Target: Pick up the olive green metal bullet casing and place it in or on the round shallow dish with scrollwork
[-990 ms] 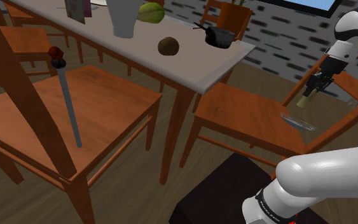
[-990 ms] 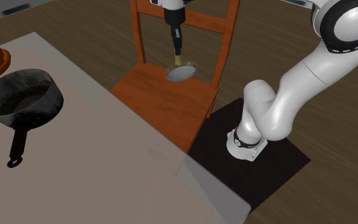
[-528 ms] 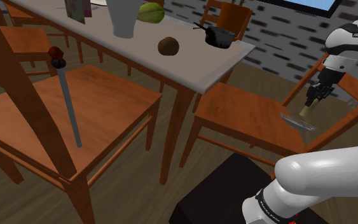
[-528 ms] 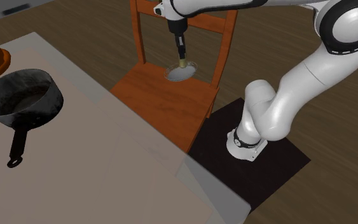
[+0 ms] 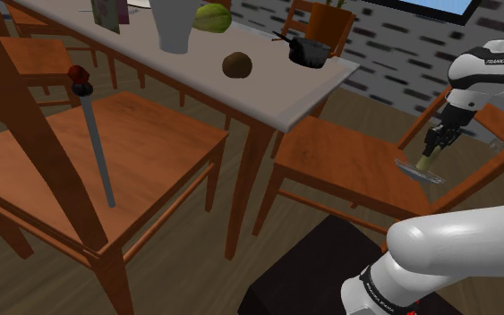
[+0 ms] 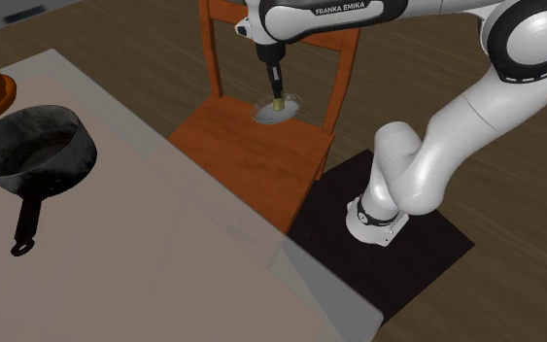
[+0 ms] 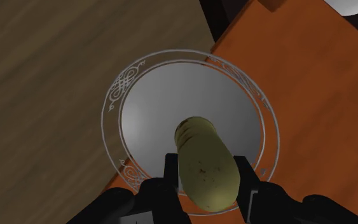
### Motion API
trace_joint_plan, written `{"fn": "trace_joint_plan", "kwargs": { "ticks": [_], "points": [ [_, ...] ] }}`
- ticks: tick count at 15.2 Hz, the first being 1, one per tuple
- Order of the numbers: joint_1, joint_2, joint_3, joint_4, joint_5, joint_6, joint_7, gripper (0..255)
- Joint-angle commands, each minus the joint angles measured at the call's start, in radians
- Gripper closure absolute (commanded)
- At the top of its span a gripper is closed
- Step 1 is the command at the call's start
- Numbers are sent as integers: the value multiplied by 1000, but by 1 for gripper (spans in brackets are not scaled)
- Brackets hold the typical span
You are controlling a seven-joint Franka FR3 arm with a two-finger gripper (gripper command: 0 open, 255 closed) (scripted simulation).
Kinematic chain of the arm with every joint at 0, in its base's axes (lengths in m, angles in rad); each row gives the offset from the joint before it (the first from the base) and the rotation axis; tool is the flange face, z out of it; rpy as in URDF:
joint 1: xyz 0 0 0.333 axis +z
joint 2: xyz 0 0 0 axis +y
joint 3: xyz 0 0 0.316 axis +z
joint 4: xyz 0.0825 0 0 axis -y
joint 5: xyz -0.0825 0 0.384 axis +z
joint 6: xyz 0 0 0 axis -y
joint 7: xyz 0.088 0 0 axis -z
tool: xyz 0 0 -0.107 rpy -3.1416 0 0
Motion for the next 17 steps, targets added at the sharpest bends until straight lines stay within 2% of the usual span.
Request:
{"fn": "trace_joint_plan", "kwargs": {
  "ticks": [1,4,5,10,14,17],
  "points": [
    [-5,5,-11,-6,3,3,0,255],
    [-7,6,-9,-6,3,3,-1,255],
    [-6,10,-10,-1,5,2,-2,0],
    [-8,6,-8,-6,4,3,-1,0],
    [5,22,16,128,28,-117,-12,0],
    [5,22,16,128,28,-117,-12,0]
  ]
}}
